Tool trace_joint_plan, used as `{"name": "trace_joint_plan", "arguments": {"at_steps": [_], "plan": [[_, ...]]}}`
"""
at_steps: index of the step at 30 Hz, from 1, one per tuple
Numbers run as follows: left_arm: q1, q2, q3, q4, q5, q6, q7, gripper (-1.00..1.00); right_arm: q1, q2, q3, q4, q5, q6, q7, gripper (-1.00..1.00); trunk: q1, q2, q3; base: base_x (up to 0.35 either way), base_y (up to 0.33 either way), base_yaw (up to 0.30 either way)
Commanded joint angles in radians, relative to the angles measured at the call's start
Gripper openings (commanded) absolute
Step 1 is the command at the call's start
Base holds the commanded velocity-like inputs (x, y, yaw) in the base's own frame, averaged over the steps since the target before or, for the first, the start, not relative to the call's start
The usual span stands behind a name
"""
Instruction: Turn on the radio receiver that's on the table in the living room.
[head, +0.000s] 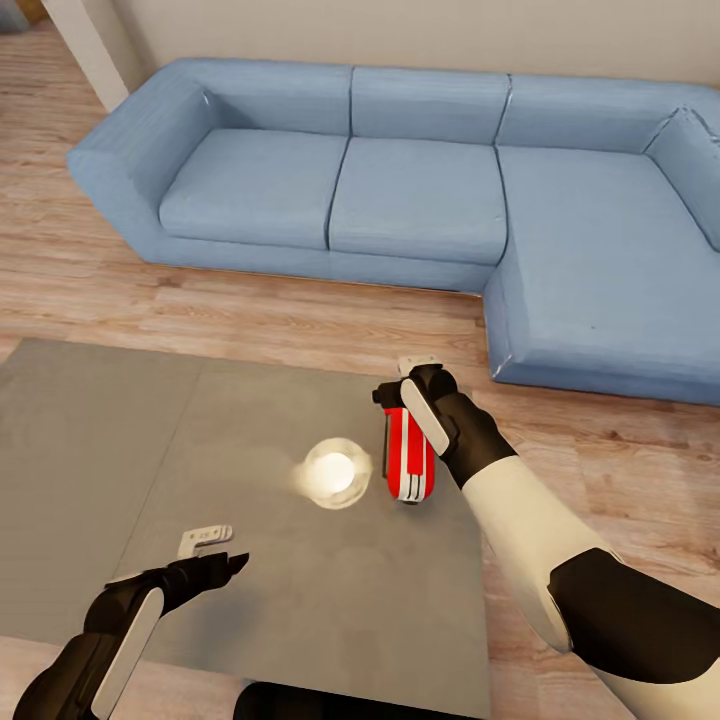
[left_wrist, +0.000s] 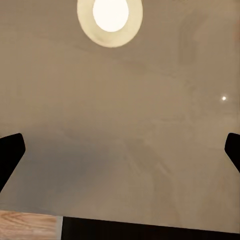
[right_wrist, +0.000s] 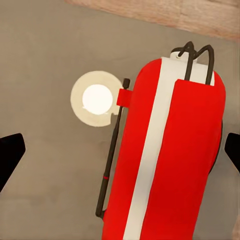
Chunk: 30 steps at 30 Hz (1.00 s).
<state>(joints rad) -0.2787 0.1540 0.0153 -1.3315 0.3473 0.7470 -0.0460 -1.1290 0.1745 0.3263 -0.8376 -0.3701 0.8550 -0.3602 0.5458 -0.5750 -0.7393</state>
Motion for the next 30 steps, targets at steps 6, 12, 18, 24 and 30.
{"name": "trace_joint_plan", "arguments": {"at_steps": [6, 12, 18, 24, 30], "plan": [[0.0, -0.001, 0.0, 0.0, -0.001, 0.0, -0.001, 1.0, 0.0, 0.0, 0.0, 0.0, -0.001, 0.005, -0.003, 1.0, 0.0, 0.0, 0.0, 0.0, 0.0, 0.0], [0.0, -0.001, 0.0, 0.0, 0.001, 0.0, -0.001, 1.0, 0.0, 0.0, -0.001, 0.002, 0.0, 0.005, -0.004, 1.0, 0.0, 0.0, 0.0, 0.0, 0.0, 0.0], [0.0, -0.001, 0.0, 0.0, 0.001, 0.0, 0.0, 1.0, 0.0, 0.0, -0.002, 0.017, 0.001, -0.003, -0.02, 1.0, 0.0, 0.0, 0.0, 0.0, 0.0, 0.0], [0.0, -0.001, 0.0, 0.0, 0.0, 0.0, 0.0, 1.0, 0.0, 0.0, -0.003, 0.158, -0.001, -0.062, -0.093, 1.0, 0.0, 0.0, 0.0, 0.0, 0.0, 0.0], [0.0, -0.001, 0.0, 0.0, -0.001, 0.0, 0.0, 1.0, 0.0, 0.0, 0.0, 0.211, -0.004, -0.102, -0.095, 1.0, 0.0, 0.0, 0.0, 0.0, 0.0, 0.0]]}}
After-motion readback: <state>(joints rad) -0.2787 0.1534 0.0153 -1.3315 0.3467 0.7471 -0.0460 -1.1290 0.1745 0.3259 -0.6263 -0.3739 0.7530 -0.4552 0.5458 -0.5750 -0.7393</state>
